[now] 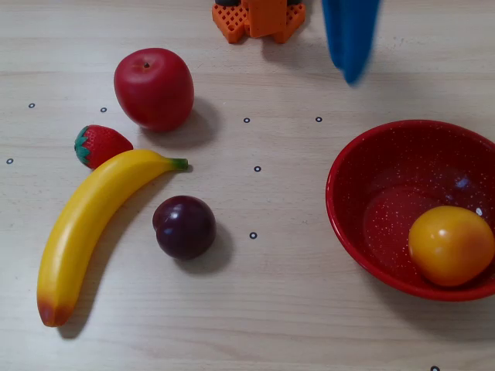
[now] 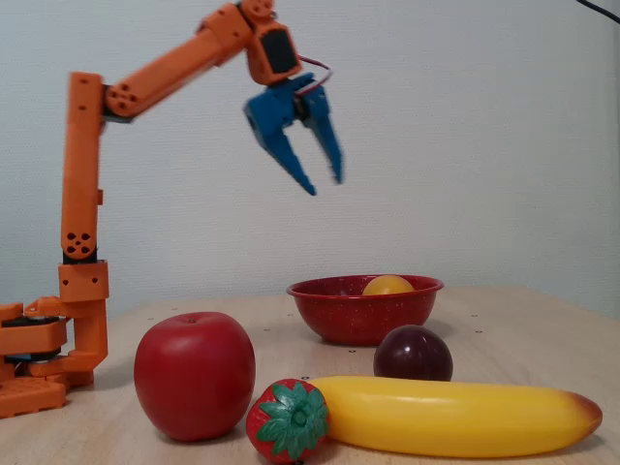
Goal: Put the peach in the red bowl.
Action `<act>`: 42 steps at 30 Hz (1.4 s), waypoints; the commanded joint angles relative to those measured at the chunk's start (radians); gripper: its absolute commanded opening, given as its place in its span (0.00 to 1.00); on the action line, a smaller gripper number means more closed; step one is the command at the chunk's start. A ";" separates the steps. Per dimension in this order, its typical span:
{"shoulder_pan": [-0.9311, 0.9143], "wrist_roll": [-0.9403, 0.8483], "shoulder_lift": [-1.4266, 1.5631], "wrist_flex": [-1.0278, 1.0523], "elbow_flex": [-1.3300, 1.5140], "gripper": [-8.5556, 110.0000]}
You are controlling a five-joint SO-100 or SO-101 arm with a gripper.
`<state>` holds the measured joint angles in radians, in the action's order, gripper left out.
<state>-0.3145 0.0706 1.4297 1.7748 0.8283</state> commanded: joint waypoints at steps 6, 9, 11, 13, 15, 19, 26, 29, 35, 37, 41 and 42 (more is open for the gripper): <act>0.135 0.060 0.448 -0.146 0.408 0.07; 0.186 0.086 0.592 -0.196 0.601 0.07; 0.219 0.091 0.683 -0.229 0.727 0.07; 0.249 0.094 0.784 -0.264 0.864 0.07; 0.268 0.095 0.907 -0.308 1.014 0.07; 0.284 0.083 1.140 -0.337 1.279 0.07; 0.313 0.011 1.500 -0.390 1.666 0.07; 0.318 -0.012 1.608 -0.400 1.784 0.07; 0.330 -0.078 1.778 -0.474 2.000 0.07; 0.328 -0.072 1.778 -0.497 2.054 0.07; 0.336 -0.094 1.778 -0.572 2.137 0.07; 0.336 -0.094 1.778 -0.577 2.138 0.07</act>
<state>0.0015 0.0077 3.1968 1.2118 3.0035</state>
